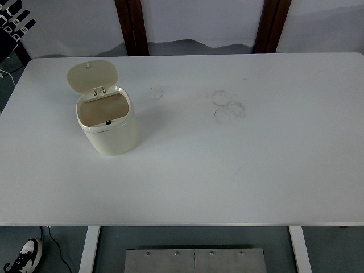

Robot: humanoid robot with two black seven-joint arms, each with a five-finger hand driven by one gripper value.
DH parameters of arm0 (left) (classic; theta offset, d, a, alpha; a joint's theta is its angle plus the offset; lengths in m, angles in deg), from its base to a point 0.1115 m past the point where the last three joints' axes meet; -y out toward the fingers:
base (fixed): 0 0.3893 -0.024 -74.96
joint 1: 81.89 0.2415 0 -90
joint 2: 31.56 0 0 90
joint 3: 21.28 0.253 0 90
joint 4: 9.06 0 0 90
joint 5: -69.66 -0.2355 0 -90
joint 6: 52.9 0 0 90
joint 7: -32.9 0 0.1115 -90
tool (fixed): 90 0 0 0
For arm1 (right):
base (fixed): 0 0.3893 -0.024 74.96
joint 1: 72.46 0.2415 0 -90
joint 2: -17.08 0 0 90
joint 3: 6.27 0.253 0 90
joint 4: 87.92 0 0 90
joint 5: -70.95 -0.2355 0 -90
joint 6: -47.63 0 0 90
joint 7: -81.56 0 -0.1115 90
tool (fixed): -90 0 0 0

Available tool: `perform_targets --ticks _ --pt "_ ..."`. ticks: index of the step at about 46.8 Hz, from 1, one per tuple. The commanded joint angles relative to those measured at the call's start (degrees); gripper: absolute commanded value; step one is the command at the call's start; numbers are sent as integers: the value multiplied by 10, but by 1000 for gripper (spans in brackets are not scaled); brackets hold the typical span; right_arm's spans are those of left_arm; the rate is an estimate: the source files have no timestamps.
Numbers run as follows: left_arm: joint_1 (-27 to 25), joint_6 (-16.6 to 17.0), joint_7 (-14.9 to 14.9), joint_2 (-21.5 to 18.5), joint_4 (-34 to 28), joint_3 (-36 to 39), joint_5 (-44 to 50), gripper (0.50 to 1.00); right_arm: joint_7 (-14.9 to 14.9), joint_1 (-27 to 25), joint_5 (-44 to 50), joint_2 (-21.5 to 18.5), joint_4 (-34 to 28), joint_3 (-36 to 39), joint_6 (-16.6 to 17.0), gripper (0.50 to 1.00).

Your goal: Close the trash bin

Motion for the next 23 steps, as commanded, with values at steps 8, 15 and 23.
perform_targets --ticks 8,15,23 --pt "0 2 0 2 0 0 2 1000 0 0 0 0 0 0 0 995" --pt "0 0 0 2 0 0 2 1000 0 0 0 0 0 0 0 995" --pt "1 -1 0 2 0 0 1 1000 0 0 0 0 0 0 0 995"
